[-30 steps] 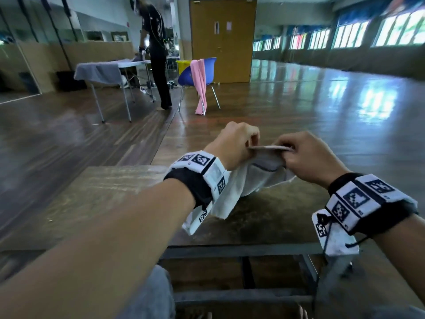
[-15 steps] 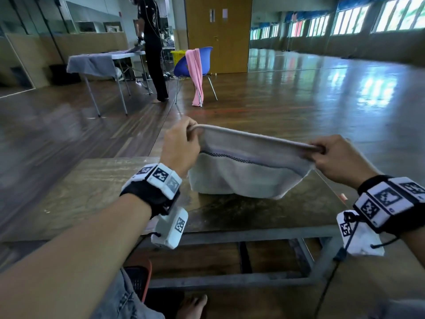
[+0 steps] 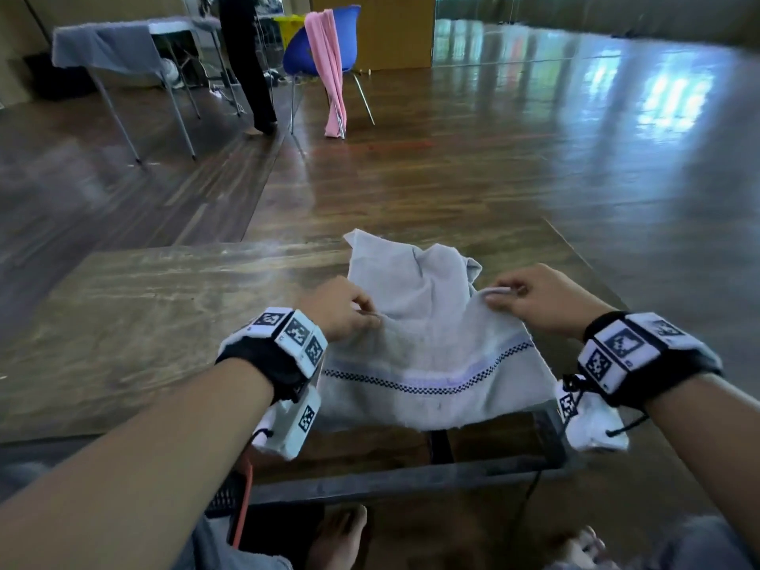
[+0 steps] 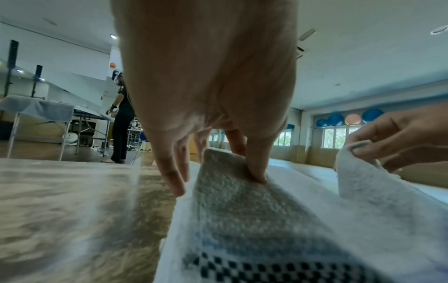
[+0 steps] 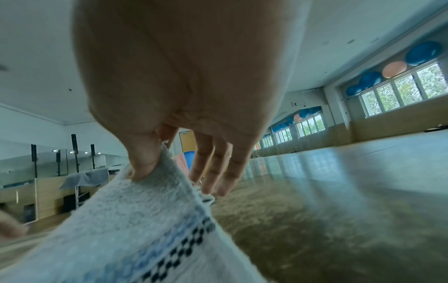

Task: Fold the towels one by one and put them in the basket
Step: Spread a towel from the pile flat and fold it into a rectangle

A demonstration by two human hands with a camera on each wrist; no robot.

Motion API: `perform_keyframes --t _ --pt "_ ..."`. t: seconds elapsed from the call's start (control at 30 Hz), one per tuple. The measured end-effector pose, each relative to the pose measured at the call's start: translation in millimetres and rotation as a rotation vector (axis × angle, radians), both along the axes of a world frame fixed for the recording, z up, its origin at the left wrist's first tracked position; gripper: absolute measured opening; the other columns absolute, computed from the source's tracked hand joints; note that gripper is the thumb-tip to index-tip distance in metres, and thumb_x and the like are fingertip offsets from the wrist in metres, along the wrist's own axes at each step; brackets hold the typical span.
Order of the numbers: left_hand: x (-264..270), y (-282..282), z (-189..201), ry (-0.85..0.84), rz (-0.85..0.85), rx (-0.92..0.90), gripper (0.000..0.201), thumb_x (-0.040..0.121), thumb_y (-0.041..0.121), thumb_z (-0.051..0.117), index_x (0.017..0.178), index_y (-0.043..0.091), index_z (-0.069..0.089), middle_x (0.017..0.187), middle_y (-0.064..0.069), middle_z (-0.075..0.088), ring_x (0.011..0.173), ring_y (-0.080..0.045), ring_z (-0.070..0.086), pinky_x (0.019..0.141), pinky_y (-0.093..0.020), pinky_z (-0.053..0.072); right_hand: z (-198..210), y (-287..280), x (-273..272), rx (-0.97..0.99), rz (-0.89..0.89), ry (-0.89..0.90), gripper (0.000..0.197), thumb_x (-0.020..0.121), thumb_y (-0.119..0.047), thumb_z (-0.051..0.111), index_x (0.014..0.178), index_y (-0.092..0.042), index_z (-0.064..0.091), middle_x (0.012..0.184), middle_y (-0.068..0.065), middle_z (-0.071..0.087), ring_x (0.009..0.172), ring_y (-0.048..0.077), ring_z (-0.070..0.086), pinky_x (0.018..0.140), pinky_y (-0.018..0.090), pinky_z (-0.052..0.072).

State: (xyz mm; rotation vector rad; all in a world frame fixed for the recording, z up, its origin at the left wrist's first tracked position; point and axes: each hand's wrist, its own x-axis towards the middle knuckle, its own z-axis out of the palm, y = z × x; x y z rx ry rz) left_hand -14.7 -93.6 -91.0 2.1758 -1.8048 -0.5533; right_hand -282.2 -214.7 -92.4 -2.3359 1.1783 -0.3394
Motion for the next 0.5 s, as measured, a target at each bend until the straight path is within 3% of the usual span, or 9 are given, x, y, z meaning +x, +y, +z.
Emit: perform_keyframes --t 0.1,0.13,0.2,0.27,0.33,0.4,0.47,0.5 --pt "7.5 -24.3 -22.5 -0.067 -0.026 0.021 0.022 0.087 0.032 0.071 0.102 0.017 0.077 0.133 -0.010 0.054 0.130 -0.021 0.044 0.096 -0.024 0.035 -17.0 -12.2 29.4 0.061 -0.005 -0.010 0.016 0.091 -0.035 0.071 0.100 -0.025 0.080 0.093 -0.007 0.073 0.097 0.013 0.064 0.083 0.026 0.045" --pt "9.9 -29.2 -29.7 -0.087 -0.043 0.012 0.023 0.087 0.033 0.072 0.102 0.017 0.077 0.134 -0.008 0.052 0.132 -0.021 0.043 0.100 -0.025 0.035 -20.3 -16.1 39.7 0.059 0.032 0.042 0.017 0.092 -0.036 0.070 0.103 -0.027 0.080 0.094 -0.009 0.071 0.100 0.012 0.062 0.084 0.025 0.043" --pt "15.6 -36.9 -43.6 -0.064 -0.076 -0.091 0.023 0.086 0.031 0.074 0.099 0.012 0.078 0.128 -0.005 0.056 0.120 -0.022 0.053 0.101 -0.030 0.041 -25.1 -24.0 60.4 0.028 0.127 0.181 0.021 0.094 -0.036 0.067 0.107 -0.025 0.079 0.096 -0.010 0.065 0.107 0.014 0.058 0.086 0.025 0.038" --pt "19.9 -43.3 -48.4 0.023 -0.094 -0.178 0.022 0.085 0.027 0.075 0.094 0.007 0.078 0.114 -0.005 0.064 0.103 -0.022 0.062 0.091 -0.028 0.047 -25.0 -31.8 79.6 -0.024 0.180 0.298 0.024 0.095 -0.033 0.065 0.109 -0.018 0.078 0.103 -0.008 0.068 0.113 0.016 0.057 0.094 0.029 0.042" --pt "27.4 -53.3 -44.9 -0.013 -0.108 -0.101 0.020 0.086 0.029 0.074 0.090 0.011 0.078 0.095 -0.001 0.069 0.086 -0.017 0.063 0.073 -0.021 0.043 -17.6 -45.2 94.3 0.034 0.195 0.371 0.024 0.093 -0.028 0.066 0.104 -0.011 0.080 0.103 0.002 0.076 0.102 0.022 0.067 0.088 0.035 0.051" --pt "36.7 -66.3 -36.2 -0.063 -0.138 0.045 0.019 0.085 0.031 0.073 0.085 0.013 0.078 0.079 0.000 0.070 0.070 -0.013 0.058 0.064 -0.022 0.042 -4.9 -59.5 106.9 0.147 0.241 0.461 0.024 0.089 -0.030 0.071 0.094 -0.008 0.080 0.092 0.007 0.077 0.085 0.026 0.070 0.077 0.038 0.056" --pt "44.4 -77.4 -26.2 -0.032 -0.102 0.035 0.024 0.084 0.028 0.071 0.078 0.005 0.076 0.067 -0.001 0.062 0.062 -0.013 0.049 0.061 -0.025 0.041 6.4 -75.7 117.3 0.144 0.230 0.451 0.027 0.087 -0.032 0.073 0.084 -0.006 0.079 0.074 0.006 0.071 0.065 0.022 0.061 0.064 0.035 0.051" --pt "48.5 -81.4 -21.1 0.001 -0.033 -0.067 0.024 0.084 0.024 0.070 0.076 0.002 0.074 0.065 -0.003 0.058 0.062 -0.015 0.046 0.059 -0.027 0.038 9.6 -83.2 122.8 0.072 0.178 0.355 0.028 0.088 -0.031 0.073 0.081 -0.003 0.078 0.066 0.004 0.065 0.058 0.019 0.055 0.057 0.030 0.045"
